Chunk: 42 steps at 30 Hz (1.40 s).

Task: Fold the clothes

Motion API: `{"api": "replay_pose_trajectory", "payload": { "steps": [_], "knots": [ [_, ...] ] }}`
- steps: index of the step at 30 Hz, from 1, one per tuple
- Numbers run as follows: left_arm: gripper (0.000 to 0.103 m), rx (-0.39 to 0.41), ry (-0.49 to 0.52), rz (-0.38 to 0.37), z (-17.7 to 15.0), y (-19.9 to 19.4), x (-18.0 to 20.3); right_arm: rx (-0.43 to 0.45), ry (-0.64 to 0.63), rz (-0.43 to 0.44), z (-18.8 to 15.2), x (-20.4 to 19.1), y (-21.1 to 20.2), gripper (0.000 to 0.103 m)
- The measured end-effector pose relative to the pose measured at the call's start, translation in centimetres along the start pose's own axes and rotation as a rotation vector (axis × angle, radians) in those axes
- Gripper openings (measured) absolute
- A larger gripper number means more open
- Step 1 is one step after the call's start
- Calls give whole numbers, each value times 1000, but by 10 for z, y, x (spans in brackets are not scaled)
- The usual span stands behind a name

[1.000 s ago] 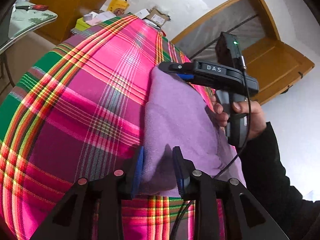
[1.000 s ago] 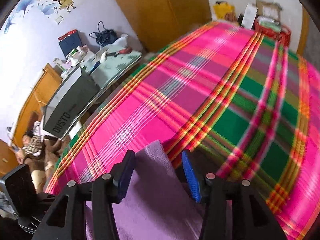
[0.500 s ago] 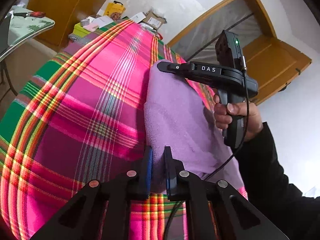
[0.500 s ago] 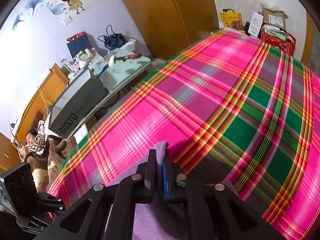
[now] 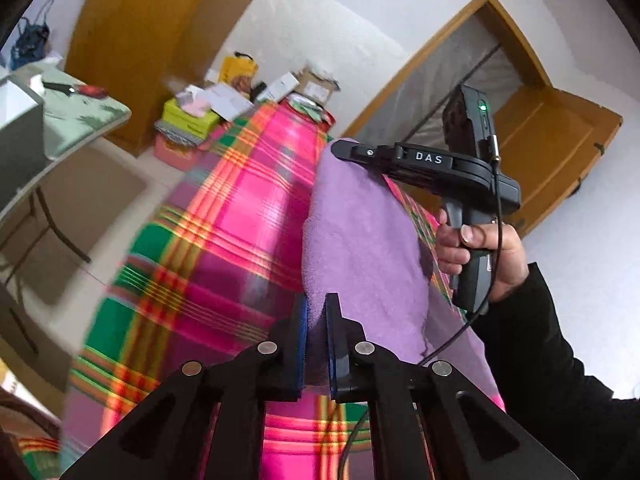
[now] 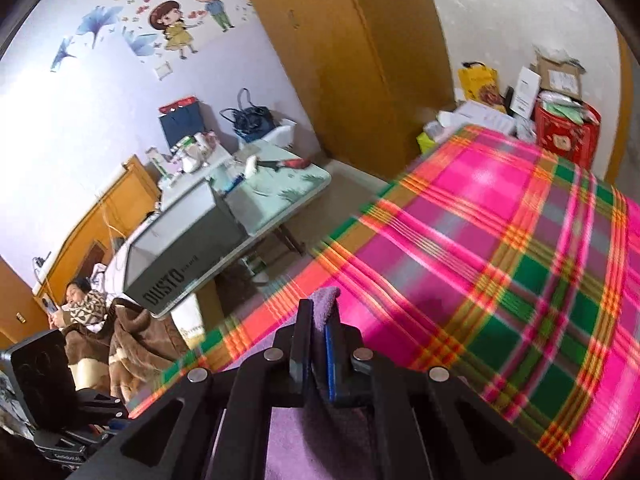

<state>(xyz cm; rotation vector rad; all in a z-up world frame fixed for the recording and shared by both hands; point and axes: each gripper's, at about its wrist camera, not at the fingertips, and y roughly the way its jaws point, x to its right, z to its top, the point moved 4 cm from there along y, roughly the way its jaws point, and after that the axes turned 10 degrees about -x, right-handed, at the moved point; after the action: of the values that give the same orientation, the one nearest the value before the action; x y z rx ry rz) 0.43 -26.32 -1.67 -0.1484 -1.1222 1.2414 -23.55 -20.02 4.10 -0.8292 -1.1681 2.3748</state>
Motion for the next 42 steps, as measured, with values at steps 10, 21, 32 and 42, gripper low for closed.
{"api": "replay_pose_trajectory", "payload": {
  "steps": [10, 21, 32, 42],
  "knots": [
    [11, -136, -96, 93, -17, 27, -55, -110, 29, -38, -1, 2, 52, 14],
    [16, -64, -89, 143, -25, 7, -58, -109, -144, -64, -20, -35, 39, 43],
    [3, -55, -26, 201, -35, 18, -48, -207, -192, -157, -37, -36, 74, 3],
    [1, -60, -23, 181, -48, 11, -48, -154, -132, -154, -21, -26, 69, 1]
  ]
}}
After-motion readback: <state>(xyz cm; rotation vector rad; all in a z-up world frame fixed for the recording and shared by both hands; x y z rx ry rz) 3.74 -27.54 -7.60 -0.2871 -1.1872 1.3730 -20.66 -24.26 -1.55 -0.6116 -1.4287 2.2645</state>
